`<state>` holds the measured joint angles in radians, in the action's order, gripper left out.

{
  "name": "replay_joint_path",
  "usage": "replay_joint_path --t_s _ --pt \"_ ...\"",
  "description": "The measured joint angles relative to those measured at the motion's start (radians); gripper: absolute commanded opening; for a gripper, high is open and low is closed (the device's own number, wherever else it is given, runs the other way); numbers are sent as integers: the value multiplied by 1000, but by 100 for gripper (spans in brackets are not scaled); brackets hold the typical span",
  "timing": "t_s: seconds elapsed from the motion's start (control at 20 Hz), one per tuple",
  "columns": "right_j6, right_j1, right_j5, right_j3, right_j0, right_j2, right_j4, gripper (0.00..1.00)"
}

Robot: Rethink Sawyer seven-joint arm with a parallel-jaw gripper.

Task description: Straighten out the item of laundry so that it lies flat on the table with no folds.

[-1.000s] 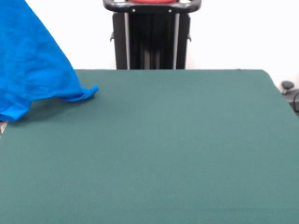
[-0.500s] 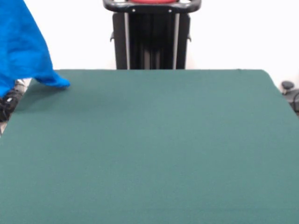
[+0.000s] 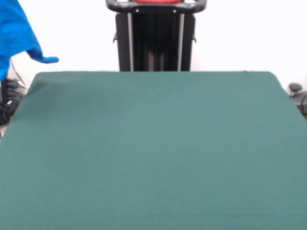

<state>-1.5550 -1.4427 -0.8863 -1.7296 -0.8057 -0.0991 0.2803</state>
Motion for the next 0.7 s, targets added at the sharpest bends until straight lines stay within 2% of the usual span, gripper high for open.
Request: replay_joint_path --t_s 0.7 --pt "9 63 93 41 -44 58 16 0"
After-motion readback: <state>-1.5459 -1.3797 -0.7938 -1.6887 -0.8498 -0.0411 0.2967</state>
